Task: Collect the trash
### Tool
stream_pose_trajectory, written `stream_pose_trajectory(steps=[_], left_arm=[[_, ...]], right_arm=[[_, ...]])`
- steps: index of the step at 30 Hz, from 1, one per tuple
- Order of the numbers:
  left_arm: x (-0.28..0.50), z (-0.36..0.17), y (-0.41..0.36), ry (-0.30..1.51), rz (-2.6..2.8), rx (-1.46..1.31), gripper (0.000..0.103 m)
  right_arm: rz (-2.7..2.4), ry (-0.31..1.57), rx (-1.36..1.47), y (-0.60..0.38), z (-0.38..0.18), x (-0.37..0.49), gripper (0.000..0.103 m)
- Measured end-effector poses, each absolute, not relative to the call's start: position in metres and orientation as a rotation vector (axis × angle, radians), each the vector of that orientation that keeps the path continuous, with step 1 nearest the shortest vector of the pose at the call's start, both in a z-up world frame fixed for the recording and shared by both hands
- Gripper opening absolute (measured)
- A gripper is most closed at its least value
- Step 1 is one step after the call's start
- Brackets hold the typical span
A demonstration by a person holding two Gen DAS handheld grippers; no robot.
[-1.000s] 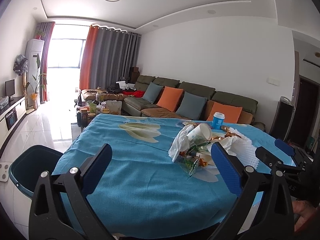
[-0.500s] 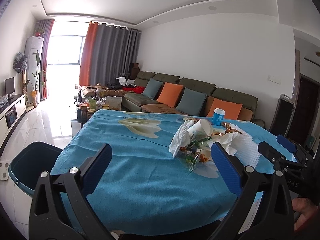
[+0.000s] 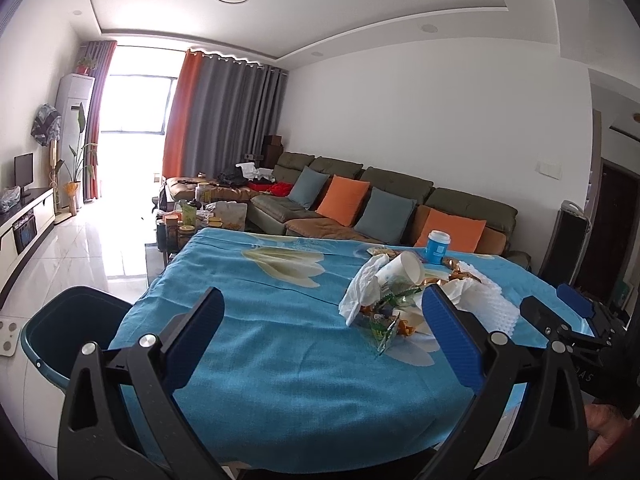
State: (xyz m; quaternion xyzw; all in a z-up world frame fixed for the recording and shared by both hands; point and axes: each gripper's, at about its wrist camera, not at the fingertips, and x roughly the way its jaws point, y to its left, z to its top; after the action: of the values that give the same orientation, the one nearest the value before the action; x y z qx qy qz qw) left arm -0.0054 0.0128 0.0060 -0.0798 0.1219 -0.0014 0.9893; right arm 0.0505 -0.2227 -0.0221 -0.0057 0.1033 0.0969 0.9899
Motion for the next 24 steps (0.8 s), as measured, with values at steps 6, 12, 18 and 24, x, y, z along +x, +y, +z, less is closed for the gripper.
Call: stream_pose_trajectory(steps=[6, 12, 18, 24], left_arm=[[-0.006, 0.007, 0.01, 0.233, 0.007, -0.148, 0.097], [-0.005, 0.006, 0.008, 0.231, 0.009, -0.145, 0.097], [0.003, 0.006, 0.004, 0.245, -0.012, -0.125, 0.097], [0.02, 0.007, -0.006, 0.26, -0.039, -0.093, 0.097]], right_arm=[[0.187, 0.205, -0.006, -0.225, -0.023, 0.049, 0.096], [0.18, 0.215, -0.002, -0.228, -0.026, 0.05, 0.096], [0.158, 0.237, 0.014, -0.235, -0.03, 0.055, 0.096], [0.132, 0.277, 0.032, -0.242, -0.037, 0.064, 0.096]])
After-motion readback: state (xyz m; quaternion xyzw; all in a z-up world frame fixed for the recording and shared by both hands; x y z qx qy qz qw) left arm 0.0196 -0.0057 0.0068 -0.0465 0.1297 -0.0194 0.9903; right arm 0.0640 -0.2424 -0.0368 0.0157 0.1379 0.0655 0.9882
